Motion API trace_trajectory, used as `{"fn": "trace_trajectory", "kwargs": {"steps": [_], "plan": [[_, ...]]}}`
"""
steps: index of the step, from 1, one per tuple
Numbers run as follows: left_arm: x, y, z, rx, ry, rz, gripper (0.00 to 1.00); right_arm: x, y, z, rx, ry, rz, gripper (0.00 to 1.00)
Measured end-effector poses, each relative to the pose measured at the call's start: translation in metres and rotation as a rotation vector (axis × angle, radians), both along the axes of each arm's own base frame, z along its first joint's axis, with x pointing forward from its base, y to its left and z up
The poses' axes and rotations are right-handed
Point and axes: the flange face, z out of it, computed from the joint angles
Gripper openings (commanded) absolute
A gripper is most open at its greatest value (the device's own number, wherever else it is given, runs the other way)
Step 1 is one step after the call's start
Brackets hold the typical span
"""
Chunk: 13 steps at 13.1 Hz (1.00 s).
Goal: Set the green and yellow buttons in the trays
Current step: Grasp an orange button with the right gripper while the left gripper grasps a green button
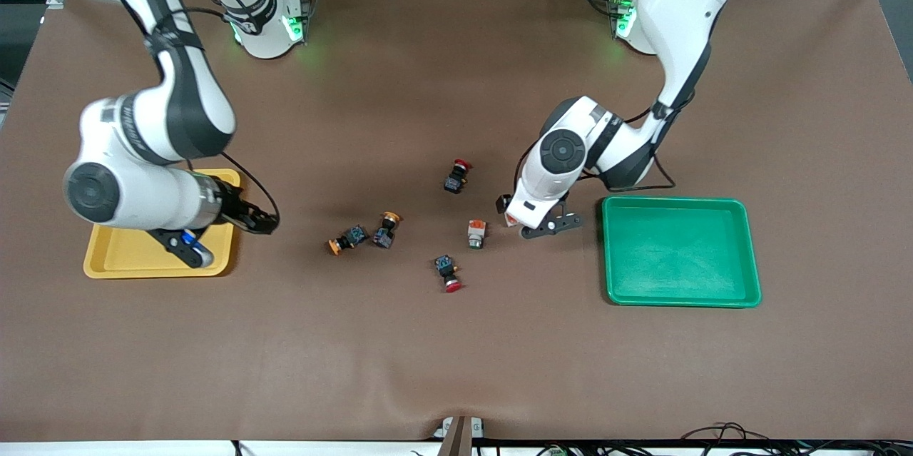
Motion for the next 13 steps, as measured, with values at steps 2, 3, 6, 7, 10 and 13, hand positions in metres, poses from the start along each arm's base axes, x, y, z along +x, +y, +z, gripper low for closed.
{"fn": "trace_trajectory", "kwargs": {"steps": [2, 3, 6, 7, 10, 13], "plan": [[0.0, -0.003, -0.009, 0.019, -0.016, 0.02, 1.0, 0.007, 0.023, -0.018, -0.017, -0.041, -0.08, 1.0], [0.0, -0.003, -0.012, 0.022, -0.016, 0.021, 1.0, 0.01, 0.036, -0.029, -0.02, -0.063, -0.103, 1.0], [0.003, -0.006, -0.019, -0.01, -0.04, 0.043, 1.0, 0.016, 0.06, -0.067, -0.017, -0.11, -0.122, 1.0], [0.004, -0.007, -0.022, -0.02, -0.046, 0.047, 1.0, 0.02, 0.06, -0.079, -0.014, -0.125, -0.128, 1.0], [0.003, -0.008, -0.03, -0.025, -0.043, 0.05, 1.0, 0.026, 0.063, -0.117, -0.013, -0.153, -0.148, 1.0], [0.0, -0.012, -0.031, -0.024, -0.041, 0.054, 1.0, 0.018, 0.09, -0.148, -0.02, -0.152, -0.158, 1.0]]}}
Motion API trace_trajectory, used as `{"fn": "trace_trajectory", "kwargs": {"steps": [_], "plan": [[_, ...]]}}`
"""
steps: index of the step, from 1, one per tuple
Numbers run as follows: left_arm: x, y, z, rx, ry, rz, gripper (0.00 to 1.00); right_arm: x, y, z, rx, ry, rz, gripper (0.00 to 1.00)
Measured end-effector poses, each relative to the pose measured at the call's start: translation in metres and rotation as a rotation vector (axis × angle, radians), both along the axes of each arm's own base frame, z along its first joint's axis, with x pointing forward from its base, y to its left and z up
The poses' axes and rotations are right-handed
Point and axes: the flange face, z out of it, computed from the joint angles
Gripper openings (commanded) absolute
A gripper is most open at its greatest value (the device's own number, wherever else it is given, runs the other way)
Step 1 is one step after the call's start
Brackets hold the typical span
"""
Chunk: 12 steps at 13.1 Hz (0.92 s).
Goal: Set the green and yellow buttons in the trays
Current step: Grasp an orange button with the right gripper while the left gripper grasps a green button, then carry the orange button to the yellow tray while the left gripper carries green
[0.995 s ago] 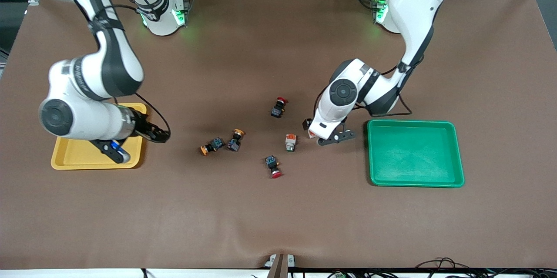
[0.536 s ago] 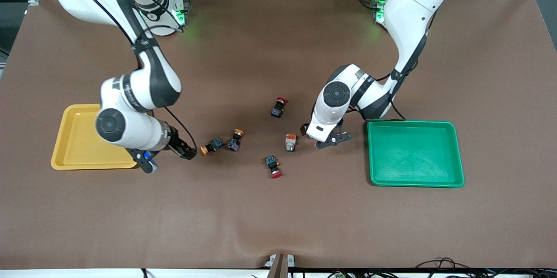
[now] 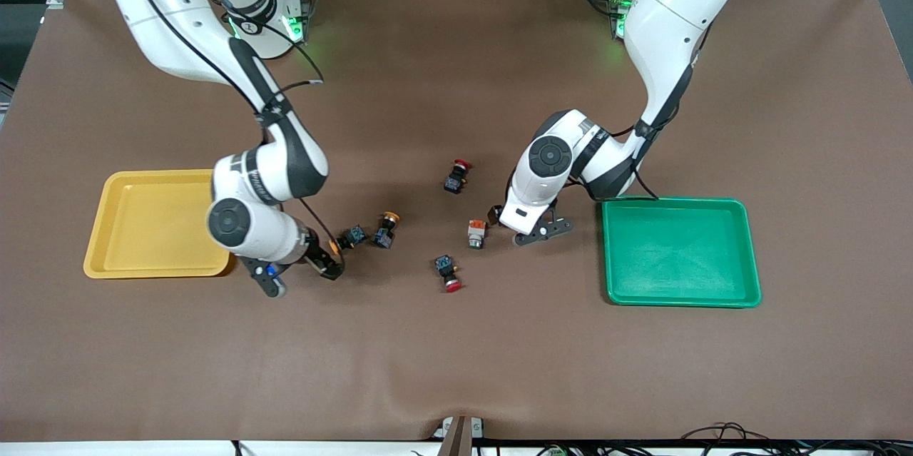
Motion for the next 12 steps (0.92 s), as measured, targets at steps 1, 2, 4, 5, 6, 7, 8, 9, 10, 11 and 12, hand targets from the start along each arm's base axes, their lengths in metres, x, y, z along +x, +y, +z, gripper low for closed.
{"fn": "trace_trajectory", "kwargs": {"steps": [1, 2, 4, 5, 6, 7, 8, 9, 10, 11, 12], "plan": [[-0.001, -0.001, -0.001, 0.0, 0.001, 0.0, 1.0, -0.004, 0.009, -0.006, -0.003, 0.007, 0.008, 1.0], [-0.001, -0.001, -0.002, 0.001, 0.003, 0.0, 1.0, -0.008, 0.018, -0.011, -0.006, 0.016, 0.016, 1.0], [-0.001, 0.0, -0.004, 0.003, 0.006, 0.001, 1.0, -0.015, 0.027, -0.022, -0.014, 0.033, 0.02, 1.0], [-0.001, 0.0, -0.005, 0.003, 0.007, 0.001, 1.0, -0.018, 0.028, -0.028, -0.017, 0.037, 0.019, 1.0], [-0.001, 0.0, -0.005, 0.003, 0.007, 0.001, 0.95, -0.019, 0.026, -0.035, -0.016, 0.027, 0.015, 0.76], [-0.001, 0.0, -0.005, 0.004, 0.008, 0.001, 0.87, -0.022, 0.025, -0.044, -0.016, 0.016, 0.012, 0.49], [-0.001, 0.0, -0.006, 0.004, 0.008, 0.001, 0.82, -0.025, 0.023, -0.051, -0.017, 0.013, 0.009, 0.31], [-0.002, 0.0, -0.006, 0.004, 0.009, 0.001, 0.77, -0.026, 0.023, -0.054, -0.016, 0.008, 0.008, 0.17], [-0.001, 0.0, -0.006, 0.004, 0.009, 0.001, 0.69, -0.025, 0.023, -0.05, -0.014, 0.002, 0.008, 0.03], [-0.001, 0.001, -0.007, 0.005, 0.009, 0.002, 0.6, -0.024, 0.023, -0.047, -0.012, -0.004, 0.008, 0.0], [-0.001, 0.001, -0.007, 0.005, 0.009, 0.002, 0.48, -0.023, 0.023, -0.046, -0.012, -0.006, 0.007, 0.0]]}}
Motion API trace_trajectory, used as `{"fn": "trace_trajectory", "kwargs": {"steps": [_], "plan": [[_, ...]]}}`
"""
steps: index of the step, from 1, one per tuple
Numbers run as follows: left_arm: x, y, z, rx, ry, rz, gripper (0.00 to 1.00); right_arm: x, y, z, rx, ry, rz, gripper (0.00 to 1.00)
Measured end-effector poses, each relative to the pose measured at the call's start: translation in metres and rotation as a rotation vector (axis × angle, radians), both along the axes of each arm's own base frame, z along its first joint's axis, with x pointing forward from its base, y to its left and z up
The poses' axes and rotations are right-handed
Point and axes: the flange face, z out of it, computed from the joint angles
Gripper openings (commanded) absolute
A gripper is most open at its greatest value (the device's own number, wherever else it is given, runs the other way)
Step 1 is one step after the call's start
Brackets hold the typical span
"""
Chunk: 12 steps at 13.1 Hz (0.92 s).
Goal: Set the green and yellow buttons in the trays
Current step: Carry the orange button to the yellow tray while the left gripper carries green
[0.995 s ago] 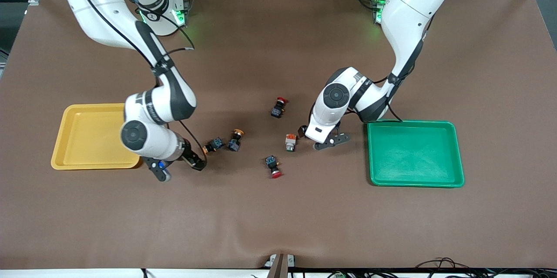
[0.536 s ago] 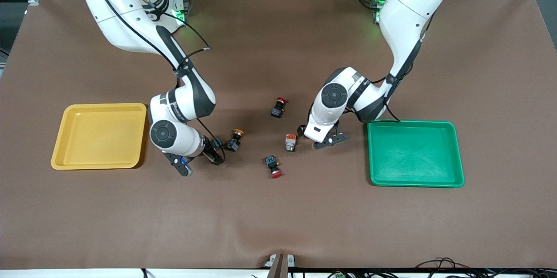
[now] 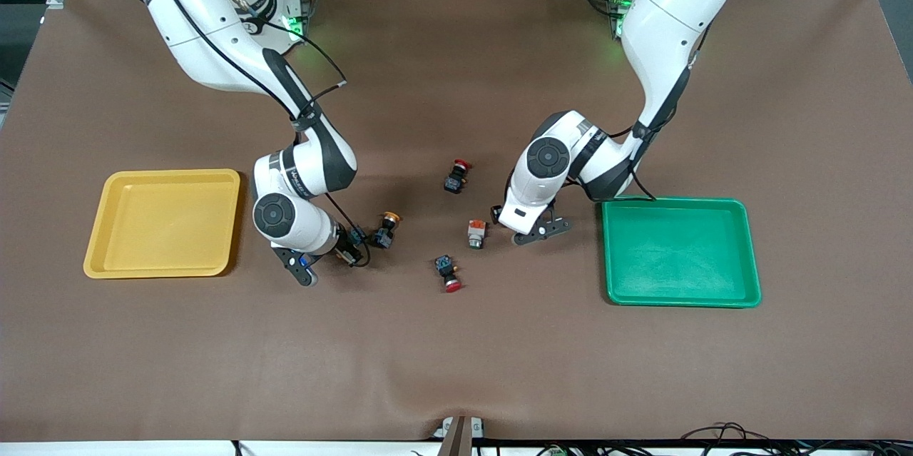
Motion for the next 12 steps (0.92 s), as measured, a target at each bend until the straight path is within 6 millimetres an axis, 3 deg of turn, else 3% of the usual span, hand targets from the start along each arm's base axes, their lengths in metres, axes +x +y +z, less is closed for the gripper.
{"fn": "trace_trajectory", "kwargs": {"steps": [2, 3, 5, 7, 9, 12], "plan": [[0.001, 0.0, 0.001, -0.001, -0.002, 0.001, 0.26, 0.0, -0.003, 0.002, -0.009, 0.022, 0.007, 0.0], [0.002, 0.001, 0.001, 0.0, -0.002, 0.002, 0.2, 0.002, -0.006, 0.006, -0.018, 0.049, 0.024, 0.0], [0.008, 0.008, 0.003, 0.006, -0.002, 0.014, 0.17, 0.01, -0.027, 0.034, -0.03, 0.105, 0.094, 0.0], [0.022, 0.024, 0.017, 0.029, 0.002, 0.014, 0.17, 0.019, -0.078, 0.072, -0.02, 0.162, 0.18, 0.0], [0.038, 0.048, 0.048, 0.064, 0.007, 0.006, 0.17, 0.021, -0.138, 0.093, -0.02, 0.213, 0.245, 0.0], [0.053, 0.084, 0.091, 0.103, 0.009, 0.02, 0.18, 0.017, -0.221, 0.08, -0.022, 0.264, 0.349, 0.0]]}}
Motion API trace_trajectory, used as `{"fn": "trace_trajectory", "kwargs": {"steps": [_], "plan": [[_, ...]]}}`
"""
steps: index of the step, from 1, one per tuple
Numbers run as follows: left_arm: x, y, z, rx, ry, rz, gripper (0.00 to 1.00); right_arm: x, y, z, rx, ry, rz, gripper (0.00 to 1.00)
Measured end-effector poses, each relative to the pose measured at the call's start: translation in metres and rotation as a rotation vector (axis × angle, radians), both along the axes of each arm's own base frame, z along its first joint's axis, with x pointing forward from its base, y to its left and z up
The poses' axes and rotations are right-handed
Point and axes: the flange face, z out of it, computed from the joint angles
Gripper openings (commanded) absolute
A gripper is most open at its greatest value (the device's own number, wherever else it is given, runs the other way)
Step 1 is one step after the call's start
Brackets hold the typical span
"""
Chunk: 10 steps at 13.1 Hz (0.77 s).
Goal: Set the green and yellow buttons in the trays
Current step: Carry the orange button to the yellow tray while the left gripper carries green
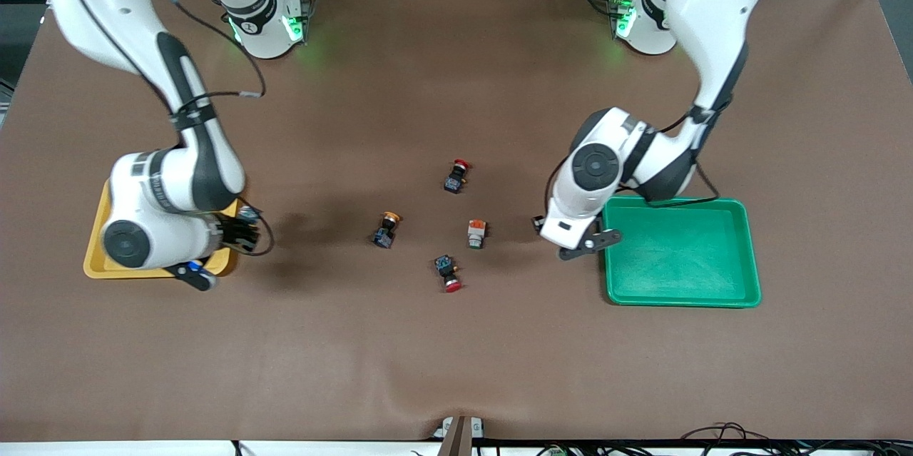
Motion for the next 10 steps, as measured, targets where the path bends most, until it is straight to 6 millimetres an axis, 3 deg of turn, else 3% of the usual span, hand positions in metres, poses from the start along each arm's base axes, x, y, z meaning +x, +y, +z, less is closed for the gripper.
{"fn": "trace_trajectory", "kwargs": {"steps": [3, 6, 8, 10], "plan": [[0.016, 0.045, 0.024, 0.027, 0.013, 0.029, 0.18, -0.006, -0.082, -0.007, 0.051, 0.015, 0.111, 0.0], [0.031, 0.087, 0.029, 0.031, 0.018, 0.056, 0.18, -0.015, -0.161, -0.008, 0.105, -0.001, 0.211, 0.0], [0.041, 0.117, 0.029, 0.03, 0.023, 0.06, 0.18, -0.021, -0.2, -0.016, 0.136, -0.03, 0.257, 0.0], [0.051, 0.155, 0.029, 0.026, 0.029, 0.046, 0.19, -0.023, -0.223, -0.03, 0.149, -0.061, 0.305, 0.02]]}}
